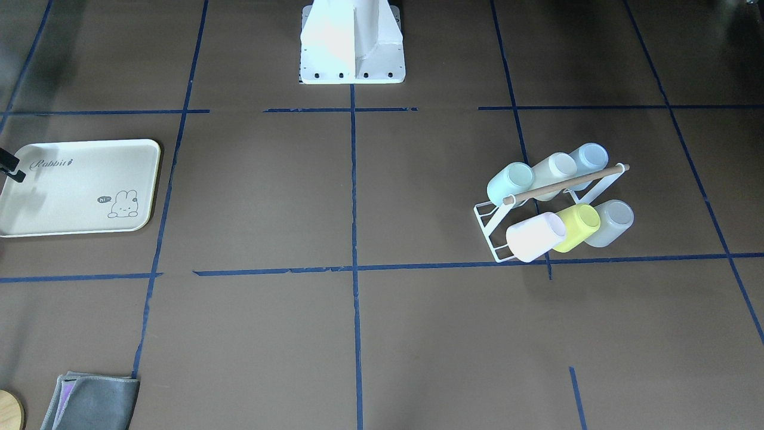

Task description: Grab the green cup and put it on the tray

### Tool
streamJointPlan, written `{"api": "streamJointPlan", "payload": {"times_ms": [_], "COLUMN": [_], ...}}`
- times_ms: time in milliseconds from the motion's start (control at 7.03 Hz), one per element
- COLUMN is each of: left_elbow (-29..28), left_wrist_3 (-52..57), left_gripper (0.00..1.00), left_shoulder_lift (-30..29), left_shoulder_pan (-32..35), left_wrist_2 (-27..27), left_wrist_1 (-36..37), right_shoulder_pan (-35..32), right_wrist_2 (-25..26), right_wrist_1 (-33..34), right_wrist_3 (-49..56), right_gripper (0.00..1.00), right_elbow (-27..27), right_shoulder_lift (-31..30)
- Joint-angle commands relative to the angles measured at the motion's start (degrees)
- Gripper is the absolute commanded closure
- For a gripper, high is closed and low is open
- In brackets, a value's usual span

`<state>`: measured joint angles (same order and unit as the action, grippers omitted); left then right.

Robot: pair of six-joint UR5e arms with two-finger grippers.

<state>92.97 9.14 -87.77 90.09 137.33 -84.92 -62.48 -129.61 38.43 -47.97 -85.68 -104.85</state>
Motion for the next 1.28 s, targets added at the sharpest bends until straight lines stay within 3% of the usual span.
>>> {"api": "streamJointPlan", "payload": {"times_ms": [0,142,427,1138], "left_elbow": [0.20,0.29,0.29,0.37], "left_wrist_3": [0.00,-0.09,0.00,-0.09], "left_gripper": [0.00,0.00,0.00,0.00], "left_shoulder_lift": [-0.03,-0.03,-0.12,-0.12], "left_shoulder_pan": [0.00,0.00,0.00,0.00], "left_wrist_2": [0.04,0.04,0.04,0.04], "left_wrist_1": [-0.07,-0.07,-0.07,-0.33], "right_shoulder_pan": [1.48,1.48,1.40,1.22], "right_wrist_2": [0.23,0.23,0.15,0.32], "right_wrist_1": [-0.90,-0.90,-0.90,-0.98], "right_wrist_3": [-1.51,-1.51,-1.51,-1.51], "right_gripper": [0.15,0.28,0.42,0.46], "right_elbow": [0.52,0.52,0.52,0.43], "right_shoulder_lift": [0.08,-0.09,-0.18,-1.58]}}
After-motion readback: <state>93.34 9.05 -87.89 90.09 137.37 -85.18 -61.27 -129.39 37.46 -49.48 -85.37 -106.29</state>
